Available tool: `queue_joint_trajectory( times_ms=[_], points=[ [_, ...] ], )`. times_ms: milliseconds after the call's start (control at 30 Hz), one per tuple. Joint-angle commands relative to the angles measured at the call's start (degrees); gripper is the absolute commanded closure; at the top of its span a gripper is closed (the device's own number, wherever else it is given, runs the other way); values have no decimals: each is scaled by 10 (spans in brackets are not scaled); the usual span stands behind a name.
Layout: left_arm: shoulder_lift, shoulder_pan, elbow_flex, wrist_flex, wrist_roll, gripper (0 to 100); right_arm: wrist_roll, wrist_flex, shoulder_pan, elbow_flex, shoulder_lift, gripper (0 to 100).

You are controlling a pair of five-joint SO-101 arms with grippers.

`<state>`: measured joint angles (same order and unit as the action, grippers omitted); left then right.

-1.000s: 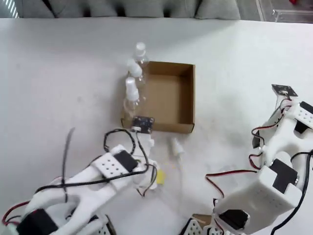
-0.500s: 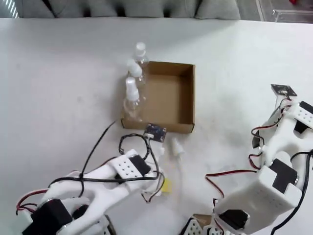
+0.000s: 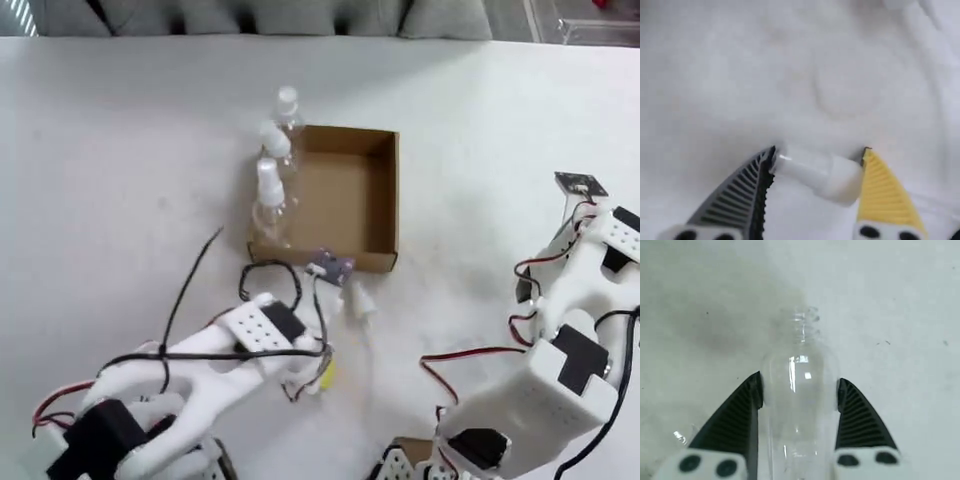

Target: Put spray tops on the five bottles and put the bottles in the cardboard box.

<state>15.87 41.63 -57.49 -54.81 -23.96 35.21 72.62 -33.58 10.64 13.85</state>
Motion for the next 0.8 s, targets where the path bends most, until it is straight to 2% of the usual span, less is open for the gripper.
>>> queue_joint_trajectory(
  times_ms=[0, 133, 200, 333, 400, 567, 767],
  points=[
    [69, -60, 23, -32, 227, 957, 5, -3, 11, 7, -10, 982],
    [98, -102, 25, -28, 435, 957, 5, -4, 12, 13, -10, 982],
    [99, -109, 25, -28, 452, 957, 5, -4, 12, 13, -10, 982],
    [85, -111, 23, 1, 424, 915, 7, -4, 11, 13, -10, 982],
    [67, -111, 25, 5, 394, 844, 20, -4, 11, 13, -10, 982],
    [29, -111, 25, 5, 268, 657, 25, -4, 10, 16, -10, 982],
    [29, -111, 26, 5, 145, 615, 25, -4, 10, 19, -10, 982]
  ],
)
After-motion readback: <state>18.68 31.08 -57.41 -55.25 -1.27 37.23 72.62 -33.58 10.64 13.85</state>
